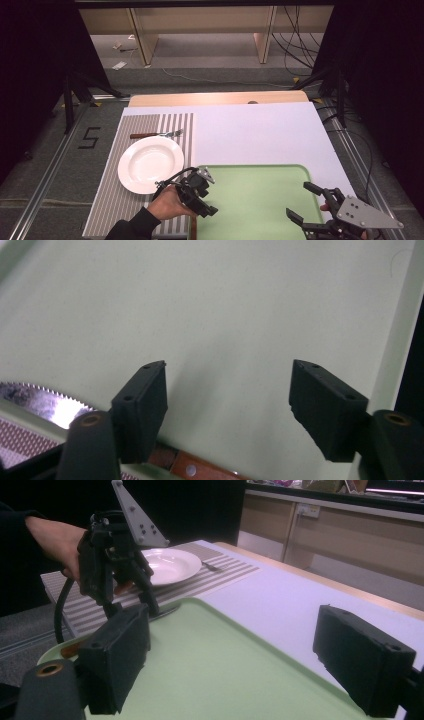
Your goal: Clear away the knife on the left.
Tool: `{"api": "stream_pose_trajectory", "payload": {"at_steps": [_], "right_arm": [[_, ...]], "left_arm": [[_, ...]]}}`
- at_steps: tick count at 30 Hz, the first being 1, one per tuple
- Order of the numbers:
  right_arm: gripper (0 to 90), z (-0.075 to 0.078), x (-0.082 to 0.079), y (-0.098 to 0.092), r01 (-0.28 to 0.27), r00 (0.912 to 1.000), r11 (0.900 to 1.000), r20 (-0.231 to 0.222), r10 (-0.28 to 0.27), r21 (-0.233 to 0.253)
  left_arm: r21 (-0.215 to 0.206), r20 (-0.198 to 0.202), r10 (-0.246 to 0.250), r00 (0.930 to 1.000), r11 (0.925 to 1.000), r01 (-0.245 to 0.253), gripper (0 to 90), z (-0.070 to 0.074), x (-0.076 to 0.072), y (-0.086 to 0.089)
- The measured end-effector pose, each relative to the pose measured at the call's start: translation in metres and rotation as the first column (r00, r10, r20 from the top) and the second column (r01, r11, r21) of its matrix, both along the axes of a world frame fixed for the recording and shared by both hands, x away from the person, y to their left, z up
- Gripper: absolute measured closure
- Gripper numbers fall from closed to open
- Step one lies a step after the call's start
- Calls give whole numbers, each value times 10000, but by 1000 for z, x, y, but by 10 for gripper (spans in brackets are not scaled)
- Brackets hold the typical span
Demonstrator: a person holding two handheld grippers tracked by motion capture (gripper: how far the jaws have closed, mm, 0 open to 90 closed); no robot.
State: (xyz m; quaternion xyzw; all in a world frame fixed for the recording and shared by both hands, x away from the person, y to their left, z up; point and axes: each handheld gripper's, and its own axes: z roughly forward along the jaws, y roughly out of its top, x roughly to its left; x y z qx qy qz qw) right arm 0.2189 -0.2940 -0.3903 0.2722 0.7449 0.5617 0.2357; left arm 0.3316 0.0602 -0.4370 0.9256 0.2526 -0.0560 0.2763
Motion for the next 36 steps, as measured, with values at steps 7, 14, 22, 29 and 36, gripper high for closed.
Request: {"api": "stream_pose_trajectory", "payload": {"at_steps": [7,14,22,29,36], "right_arm": [[163,0,0,0,-3,10000,10000,-1,3,15],[163,0,0,0,18,10000,10000,-17,-18,8],[163,0,0,0,22,10000,10000,-27,-22,17],[163,0,0,-1,34,10000,10000,-19,-34,25],[163,0,0,-1,50,10000,10000,-6,-50,47]], "left_arm": [[-882,538,-62,9985,9960,109,227,7,-5,-2],[-2028,1280,-36,9918,9788,298,202,16,-11,-1],[-3438,1945,278,9805,9381,416,197,25,-18,8],[-4204,2359,720,9691,9067,350,194,27,-26,19],[-4991,2632,1547,9523,8666,-28,185,28,-32,40]]}}
